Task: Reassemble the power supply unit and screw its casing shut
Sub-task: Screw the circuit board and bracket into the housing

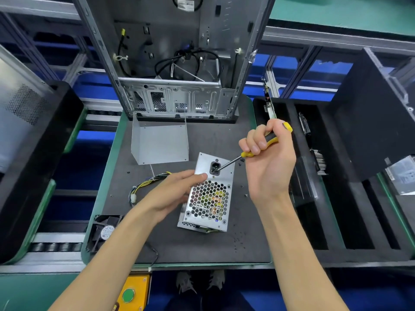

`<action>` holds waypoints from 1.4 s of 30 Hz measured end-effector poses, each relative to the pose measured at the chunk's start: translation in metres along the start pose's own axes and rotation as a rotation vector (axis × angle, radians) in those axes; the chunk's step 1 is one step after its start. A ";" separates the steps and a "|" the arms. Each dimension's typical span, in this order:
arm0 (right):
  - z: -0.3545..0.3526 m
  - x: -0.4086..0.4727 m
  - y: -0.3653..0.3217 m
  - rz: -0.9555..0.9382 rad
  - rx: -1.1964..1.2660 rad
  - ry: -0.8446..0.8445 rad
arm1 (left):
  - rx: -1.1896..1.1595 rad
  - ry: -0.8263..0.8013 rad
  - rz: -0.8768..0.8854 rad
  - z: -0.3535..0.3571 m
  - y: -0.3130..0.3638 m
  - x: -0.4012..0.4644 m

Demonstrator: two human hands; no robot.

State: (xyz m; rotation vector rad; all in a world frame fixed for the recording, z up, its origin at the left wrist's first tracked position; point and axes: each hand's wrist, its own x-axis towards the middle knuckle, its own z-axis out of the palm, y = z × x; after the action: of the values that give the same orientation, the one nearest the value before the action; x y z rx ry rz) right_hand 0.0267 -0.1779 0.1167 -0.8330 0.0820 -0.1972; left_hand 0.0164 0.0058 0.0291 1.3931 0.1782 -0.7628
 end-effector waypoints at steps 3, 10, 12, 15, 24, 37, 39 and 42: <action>0.002 0.000 0.000 -0.024 -0.059 -0.045 | -0.002 -0.019 -0.003 -0.002 0.003 0.000; 0.004 -0.005 0.008 -0.074 -0.211 -0.137 | -0.065 0.027 0.001 -0.005 0.002 -0.002; 0.004 -0.005 0.010 -0.080 -0.236 -0.142 | -0.065 0.036 0.003 -0.004 0.002 -0.003; 0.003 -0.004 0.013 -0.088 -0.263 -0.147 | -0.065 0.036 0.002 -0.004 0.003 -0.003; 0.003 -0.003 0.020 -0.090 -0.297 -0.160 | -0.060 0.035 0.011 -0.002 0.005 -0.005; 0.008 -0.006 0.025 -0.115 -0.400 -0.218 | -0.040 0.053 0.005 -0.003 0.003 -0.003; 0.009 -0.007 0.026 -0.117 -0.421 -0.238 | -0.037 0.055 0.006 -0.002 0.003 -0.003; 0.011 -0.008 0.028 -0.125 -0.461 -0.273 | -0.031 0.063 0.006 -0.003 0.003 -0.004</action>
State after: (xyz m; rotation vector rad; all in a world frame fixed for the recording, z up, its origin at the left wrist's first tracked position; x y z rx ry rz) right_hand 0.0241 -0.1501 0.1034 -1.3183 -0.1885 -0.1829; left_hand 0.0159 0.0098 0.0333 1.3881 0.2340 -0.7089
